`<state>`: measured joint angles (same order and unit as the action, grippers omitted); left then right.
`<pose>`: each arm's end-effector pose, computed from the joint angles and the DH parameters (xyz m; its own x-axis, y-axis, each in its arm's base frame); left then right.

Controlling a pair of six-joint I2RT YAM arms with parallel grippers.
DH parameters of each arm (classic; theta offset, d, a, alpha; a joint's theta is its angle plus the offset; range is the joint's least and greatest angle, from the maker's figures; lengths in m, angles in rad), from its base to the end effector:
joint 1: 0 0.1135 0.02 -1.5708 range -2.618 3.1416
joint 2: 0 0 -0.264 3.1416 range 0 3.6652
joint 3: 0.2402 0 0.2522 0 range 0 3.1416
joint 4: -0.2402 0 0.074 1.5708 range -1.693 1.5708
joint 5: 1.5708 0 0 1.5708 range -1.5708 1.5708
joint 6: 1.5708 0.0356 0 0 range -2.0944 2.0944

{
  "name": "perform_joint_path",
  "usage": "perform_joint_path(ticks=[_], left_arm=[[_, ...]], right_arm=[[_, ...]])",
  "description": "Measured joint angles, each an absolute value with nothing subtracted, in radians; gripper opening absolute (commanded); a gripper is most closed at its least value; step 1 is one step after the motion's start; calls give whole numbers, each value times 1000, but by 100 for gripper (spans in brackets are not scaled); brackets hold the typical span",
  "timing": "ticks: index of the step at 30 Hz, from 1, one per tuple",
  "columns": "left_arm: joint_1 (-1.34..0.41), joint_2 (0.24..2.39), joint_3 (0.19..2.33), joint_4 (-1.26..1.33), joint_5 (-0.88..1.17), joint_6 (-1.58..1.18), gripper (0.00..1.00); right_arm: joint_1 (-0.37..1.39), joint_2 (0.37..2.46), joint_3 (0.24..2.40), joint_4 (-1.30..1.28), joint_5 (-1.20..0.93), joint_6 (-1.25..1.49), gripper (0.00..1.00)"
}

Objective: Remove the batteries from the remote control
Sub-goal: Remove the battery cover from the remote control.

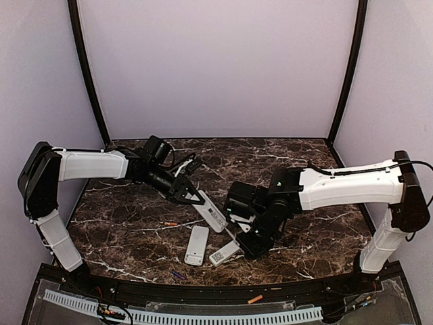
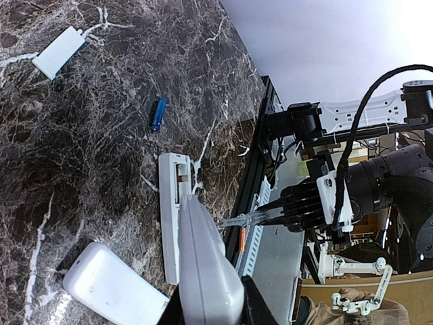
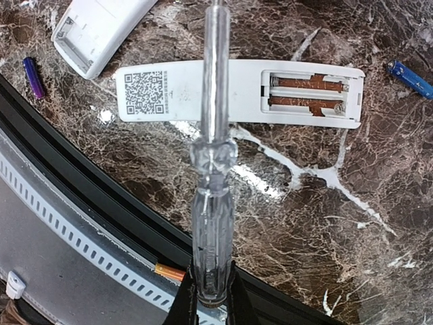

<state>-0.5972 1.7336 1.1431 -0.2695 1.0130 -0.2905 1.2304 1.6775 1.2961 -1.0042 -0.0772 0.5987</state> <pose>0.2809 -0.2276 0.2171 -0.8168 0.3721 -0.4409 0.5442 0.2432 -0.8029 0.1036 0.3006 0.2329 -0.8034 -0.5853 -0.1094 -0.5953 0.7861 0.1664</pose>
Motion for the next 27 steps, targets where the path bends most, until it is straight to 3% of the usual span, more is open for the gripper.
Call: perform_joint_path(ticks=[27], left_arm=[[-597,1738,1143,-267,1005,-290,0]], right_arm=[[1230,1678,1303,-1006,-54,581,0]])
